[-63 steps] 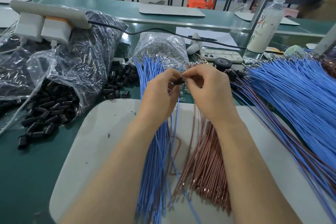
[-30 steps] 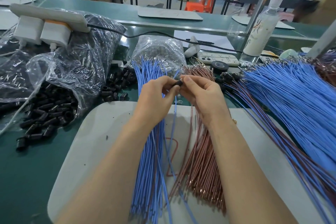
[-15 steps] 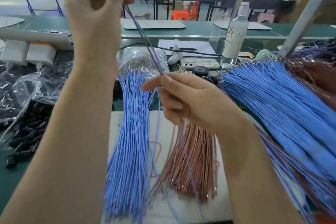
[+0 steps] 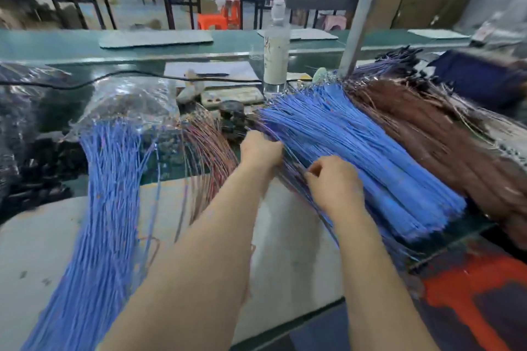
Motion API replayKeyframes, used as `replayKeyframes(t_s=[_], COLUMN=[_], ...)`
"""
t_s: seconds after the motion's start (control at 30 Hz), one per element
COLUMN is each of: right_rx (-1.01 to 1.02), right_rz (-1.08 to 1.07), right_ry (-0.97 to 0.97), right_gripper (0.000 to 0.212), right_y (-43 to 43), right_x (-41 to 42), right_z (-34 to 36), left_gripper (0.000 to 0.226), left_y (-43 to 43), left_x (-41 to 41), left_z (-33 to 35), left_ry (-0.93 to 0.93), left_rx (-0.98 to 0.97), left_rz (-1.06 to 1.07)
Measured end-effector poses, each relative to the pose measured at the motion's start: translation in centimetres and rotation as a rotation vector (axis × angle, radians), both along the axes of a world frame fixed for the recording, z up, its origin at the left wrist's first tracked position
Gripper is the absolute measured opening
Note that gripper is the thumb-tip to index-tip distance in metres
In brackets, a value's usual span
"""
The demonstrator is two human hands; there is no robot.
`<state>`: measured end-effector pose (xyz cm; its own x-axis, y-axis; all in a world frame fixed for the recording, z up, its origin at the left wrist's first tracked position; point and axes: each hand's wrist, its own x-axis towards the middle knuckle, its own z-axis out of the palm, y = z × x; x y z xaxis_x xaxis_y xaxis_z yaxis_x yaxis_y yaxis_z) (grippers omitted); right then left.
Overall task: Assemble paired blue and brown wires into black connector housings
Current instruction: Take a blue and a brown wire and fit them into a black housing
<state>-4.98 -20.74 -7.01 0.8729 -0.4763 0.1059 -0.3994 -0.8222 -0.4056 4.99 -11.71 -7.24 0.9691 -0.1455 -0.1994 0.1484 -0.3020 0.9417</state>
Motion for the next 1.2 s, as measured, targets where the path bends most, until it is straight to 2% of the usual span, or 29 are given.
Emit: replayKeyframes(t_s=[0.1,0.17,0.23,0.33,0.4,0.57,0.67,0.77,0.87,1.03,1.2], right_rx=[-0.043,0.006,0.054,0.142,0.227,0.381,0.33,0.295,0.271,0.12,-0.025], right_rz=[-0.037,-0.026,0.007,0.114,0.231,0.567,0.679,0.708,0.695,0.656,0.618], right_ry=[-0.009,-0.057,-0.174,-0.404,-0.448,-0.295,-0.143,-0.082,-0.041,-0.031,0.02], right_gripper=[0.027,0.034,0.036,0.028,0.024,0.019,0.02,0.025,0.03,0.039,0.032], right_y=[0.0,0.3,1.3,4.5,7.7,16.6,21.5,25.4,28.2,30.7,32.0], right_x=[0.6,1.0,1.5,2.8,4.0,6.7,8.1,8.9,9.4,10.7,11.5], right_z=[-0.9,-0.4,0.5,1.9,2.6,2.9,2.4,1.9,1.2,0.3,-0.3], left_gripper=[0.014,0.015,0.02,0.018,0.012,0.014,0.017,0.019,0.017,0.015,0.015], left_y=[-0.4,0.0,0.9,3.8,6.6,16.3,22.1,26.5,29.3,30.7,31.1], left_x=[-0.4,-0.2,0.3,0.6,0.5,-0.4,-1.0,-1.5,-1.8,-1.7,-1.7], left_z=[-0.9,0.0,1.0,2.5,3.4,4.2,4.0,3.5,3.3,3.4,3.4], left_ry=[-0.19,-0.24,-0.234,-0.213,-0.265,-0.366,-0.345,-0.287,-0.253,-0.262,-0.257], left_rx=[0.28,0.343,0.266,0.02,-0.09,-0.29,-0.427,-0.536,-0.618,-0.694,-0.718], left_rz=[-0.038,-0.089,-0.072,0.034,0.131,0.478,0.66,0.781,0.834,0.832,0.834])
